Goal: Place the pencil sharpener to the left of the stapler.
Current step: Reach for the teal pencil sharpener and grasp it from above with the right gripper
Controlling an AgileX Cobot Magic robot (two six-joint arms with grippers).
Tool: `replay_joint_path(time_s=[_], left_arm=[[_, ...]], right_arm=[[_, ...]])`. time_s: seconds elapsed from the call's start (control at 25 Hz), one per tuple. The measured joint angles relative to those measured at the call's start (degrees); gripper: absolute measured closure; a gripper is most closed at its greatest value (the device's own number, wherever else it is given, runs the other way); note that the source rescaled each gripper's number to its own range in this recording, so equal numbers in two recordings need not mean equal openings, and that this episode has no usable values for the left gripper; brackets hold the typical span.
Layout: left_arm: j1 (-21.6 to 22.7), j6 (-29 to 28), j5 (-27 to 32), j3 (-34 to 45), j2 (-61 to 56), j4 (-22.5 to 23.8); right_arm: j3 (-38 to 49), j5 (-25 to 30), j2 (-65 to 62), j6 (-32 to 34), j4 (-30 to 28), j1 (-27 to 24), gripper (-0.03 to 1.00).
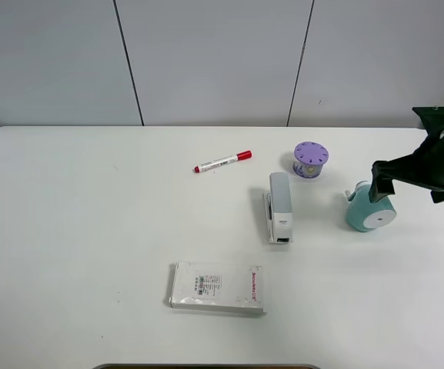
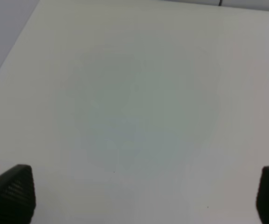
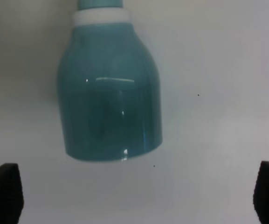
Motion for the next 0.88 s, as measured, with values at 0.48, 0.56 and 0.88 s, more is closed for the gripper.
replay_joint_path(time_s=[0.48, 0.56, 0.88], left_arm=[[0.0, 0.0, 0.0, 0.0, 0.0, 0.0], [0.0, 0.0, 0.0, 0.0, 0.0, 0.0], [0.0, 0.0, 0.0, 0.0, 0.0, 0.0]], right_arm=[[0.0, -8.5, 9.4, -0.2, 0.3, 0.0, -0.03], [0.0, -9.7, 10.7, -0.2, 0.4, 0.0, -0.03], [0.0, -13.2, 15.1, -0.9, 1.1, 0.0, -0.03]])
